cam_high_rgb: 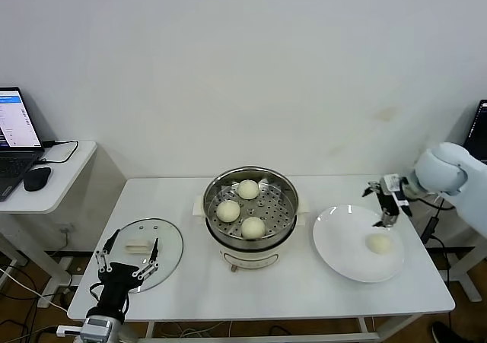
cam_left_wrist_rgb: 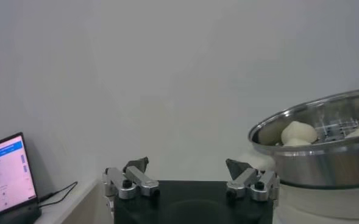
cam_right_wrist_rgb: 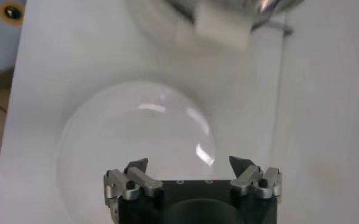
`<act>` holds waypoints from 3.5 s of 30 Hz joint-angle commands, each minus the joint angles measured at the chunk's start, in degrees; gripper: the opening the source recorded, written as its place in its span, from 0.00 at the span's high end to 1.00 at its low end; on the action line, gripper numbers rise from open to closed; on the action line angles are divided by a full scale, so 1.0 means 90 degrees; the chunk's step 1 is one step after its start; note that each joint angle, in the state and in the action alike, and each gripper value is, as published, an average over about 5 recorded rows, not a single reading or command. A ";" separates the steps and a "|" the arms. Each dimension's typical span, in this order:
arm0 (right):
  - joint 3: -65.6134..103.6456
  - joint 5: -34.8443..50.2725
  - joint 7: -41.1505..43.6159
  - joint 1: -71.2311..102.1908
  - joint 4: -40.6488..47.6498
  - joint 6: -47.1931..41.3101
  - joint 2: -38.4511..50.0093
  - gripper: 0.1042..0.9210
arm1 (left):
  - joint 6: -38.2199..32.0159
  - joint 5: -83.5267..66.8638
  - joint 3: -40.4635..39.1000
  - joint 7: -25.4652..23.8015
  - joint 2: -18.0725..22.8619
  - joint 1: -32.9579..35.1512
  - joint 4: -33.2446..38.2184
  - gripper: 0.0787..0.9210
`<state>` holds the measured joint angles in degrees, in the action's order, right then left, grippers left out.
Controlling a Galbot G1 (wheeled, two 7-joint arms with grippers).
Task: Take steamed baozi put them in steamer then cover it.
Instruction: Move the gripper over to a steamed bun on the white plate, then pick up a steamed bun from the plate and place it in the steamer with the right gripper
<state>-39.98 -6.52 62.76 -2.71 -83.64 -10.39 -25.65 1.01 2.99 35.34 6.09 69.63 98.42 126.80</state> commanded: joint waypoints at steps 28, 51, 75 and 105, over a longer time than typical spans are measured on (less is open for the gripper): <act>0.2032 -0.1898 -0.0073 0.2243 0.2660 0.0523 -0.1736 0.12 | 0.0038 0.0098 0.0086 -0.0008 0.0035 0.0137 0.0036 0.12; 0.0751 -0.0627 0.0101 0.0713 0.1360 -0.0203 -0.0732 0.36 | 0.0036 0.0079 0.0062 -0.0004 0.0022 0.0058 -0.0049 0.12; -0.3146 0.4050 -0.1146 -0.4133 -0.0756 -0.2358 -0.2352 0.34 | 0.0166 -0.1848 -0.0028 0.0229 0.0032 -0.0169 -0.0213 0.12; -0.2914 0.2770 -0.1485 -0.2054 0.0961 -0.2565 -0.3589 0.34 | 0.0316 -0.2489 -0.0012 0.0344 0.0114 -0.0329 -0.0297 0.12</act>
<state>-67.57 23.37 49.87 -26.19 -80.66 -33.92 -55.54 3.79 -18.57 35.18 9.15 70.71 95.41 124.29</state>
